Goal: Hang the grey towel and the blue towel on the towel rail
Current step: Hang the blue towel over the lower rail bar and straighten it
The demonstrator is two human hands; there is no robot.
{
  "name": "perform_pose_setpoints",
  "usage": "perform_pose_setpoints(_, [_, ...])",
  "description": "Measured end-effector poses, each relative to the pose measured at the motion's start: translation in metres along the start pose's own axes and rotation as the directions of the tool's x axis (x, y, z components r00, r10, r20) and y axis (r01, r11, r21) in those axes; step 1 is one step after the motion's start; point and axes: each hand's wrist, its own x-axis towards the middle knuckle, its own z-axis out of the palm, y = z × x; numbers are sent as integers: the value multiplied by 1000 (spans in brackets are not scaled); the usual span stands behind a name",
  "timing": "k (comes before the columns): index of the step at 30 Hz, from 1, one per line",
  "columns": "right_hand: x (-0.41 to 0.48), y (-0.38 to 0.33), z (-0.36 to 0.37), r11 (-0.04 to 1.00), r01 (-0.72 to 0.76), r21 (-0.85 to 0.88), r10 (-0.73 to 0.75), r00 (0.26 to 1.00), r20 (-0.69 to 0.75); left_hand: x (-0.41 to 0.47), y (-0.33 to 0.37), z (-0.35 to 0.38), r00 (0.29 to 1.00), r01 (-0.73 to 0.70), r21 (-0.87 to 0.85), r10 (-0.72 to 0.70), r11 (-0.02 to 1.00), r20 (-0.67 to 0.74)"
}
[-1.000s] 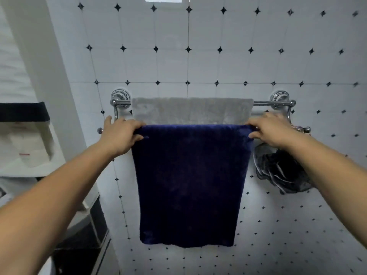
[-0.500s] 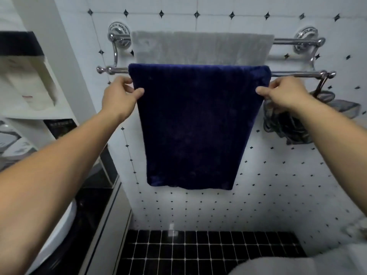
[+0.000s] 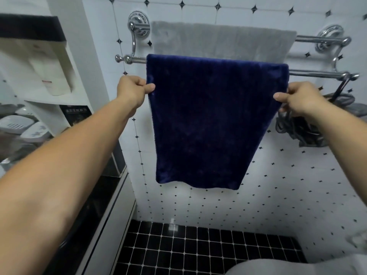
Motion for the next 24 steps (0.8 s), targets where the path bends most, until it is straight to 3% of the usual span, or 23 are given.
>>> perform_pose_setpoints(9, [-5, 2, 1, 999, -21, 50, 20, 1000, 22, -10, 11, 0, 994, -51, -121, 62, 991, 92])
perform_pose_setpoints(14, [-3, 1, 2, 997, -7, 75, 11, 998, -56, -1, 17, 3, 1000, -12, -13, 12, 1000, -26])
perform_pose_setpoints(19, [-3, 2, 1, 991, -20, 133, 28, 998, -58, 0, 19, 6, 999, 8, -21, -9, 1000, -42])
perform_pose_setpoints(24, [-22, 14, 9, 986, 24, 167, 6, 983, -182, -21, 5, 0, 994, 81, -54, -85, 995, -71])
